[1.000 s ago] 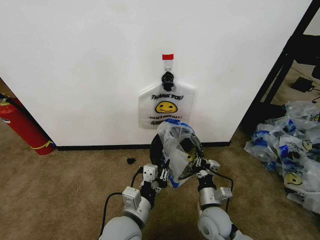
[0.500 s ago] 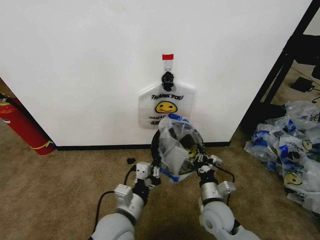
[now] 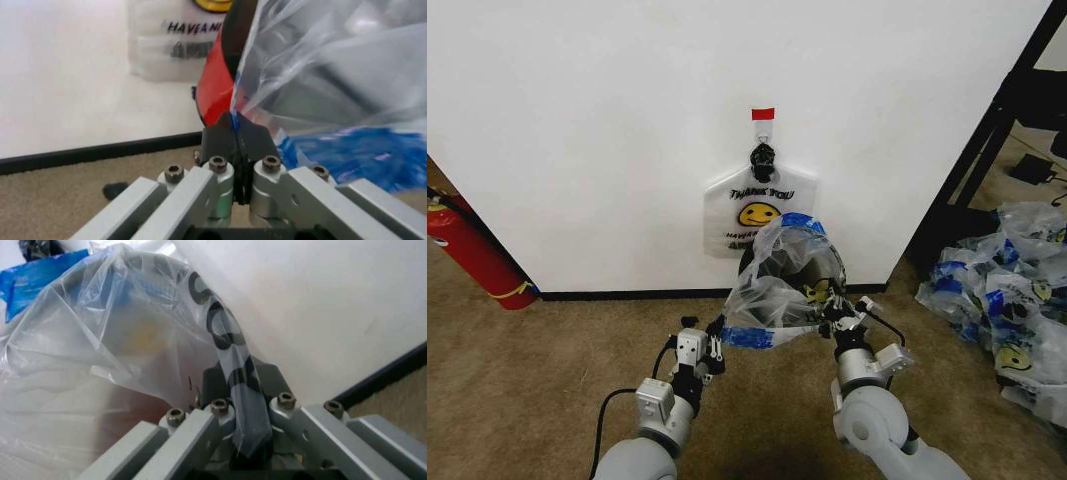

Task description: Pick up the garbage bag from the wall and place it over the trash bin.

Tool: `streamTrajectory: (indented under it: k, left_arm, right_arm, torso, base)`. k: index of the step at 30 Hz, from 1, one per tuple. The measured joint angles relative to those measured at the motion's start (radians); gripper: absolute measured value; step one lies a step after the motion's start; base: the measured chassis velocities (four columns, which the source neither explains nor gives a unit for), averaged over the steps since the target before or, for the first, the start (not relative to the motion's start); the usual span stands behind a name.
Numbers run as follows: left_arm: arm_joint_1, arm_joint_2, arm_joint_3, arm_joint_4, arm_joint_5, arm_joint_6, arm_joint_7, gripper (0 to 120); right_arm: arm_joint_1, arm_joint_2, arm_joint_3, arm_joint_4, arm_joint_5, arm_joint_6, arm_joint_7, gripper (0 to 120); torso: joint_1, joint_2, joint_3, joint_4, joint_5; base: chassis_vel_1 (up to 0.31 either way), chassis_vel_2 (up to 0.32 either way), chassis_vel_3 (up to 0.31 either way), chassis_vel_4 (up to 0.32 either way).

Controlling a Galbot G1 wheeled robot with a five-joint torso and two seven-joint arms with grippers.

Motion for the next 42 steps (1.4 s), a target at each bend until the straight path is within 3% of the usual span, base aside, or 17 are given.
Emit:
streamTrajectory:
  k: [13, 22, 32, 42]
  left_arm:
    - [-0.071, -0.022, 0.005, 0.161, 0.088, -0.083, 0.032, 0]
    - [-0.120, 0.004, -0.018, 0.168, 0.067, -0.102, 0.029, 0]
    - [-0.119, 0.013, -0.021, 0.211, 0.077, -0.088, 0.026, 0]
    - [-0.092, 0.005, -0.009, 0.206, 0.078, -0.084, 0.012, 0]
  right_arm:
    - [-0.036, -0.022, 0.003, 0.074, 0.082, -0.001, -0.026, 0]
    - [-0.061, -0.051, -0.002, 0.030, -0.016, -0.010, -0.099, 0]
    - [-0.098, -0.120, 0.078, -0.031, -0.106, -0.073, -0.353, 0]
    - [-0.100, -0.127, 0.114, -0.066, -0.159, -0.061, -0.457, 0]
  torso:
    - [0.000, 0.000, 0.000, -0.0001, 0.0000]
    - [0.000, 0.000, 0.000, -0.0002, 0.0002]
    - [0.000, 0.000, 0.000, -0.0001, 0.0001]
    - [0.000, 0.000, 0.000, -0.0001, 0.0001]
  base:
    - [0.000, 0.000, 0.000, 0.000]
    - [0.000, 0.000, 0.000, 0.000]
    - [0.000, 0.000, 0.000, 0.000]
    - [0.000, 0.000, 0.000, 0.000]
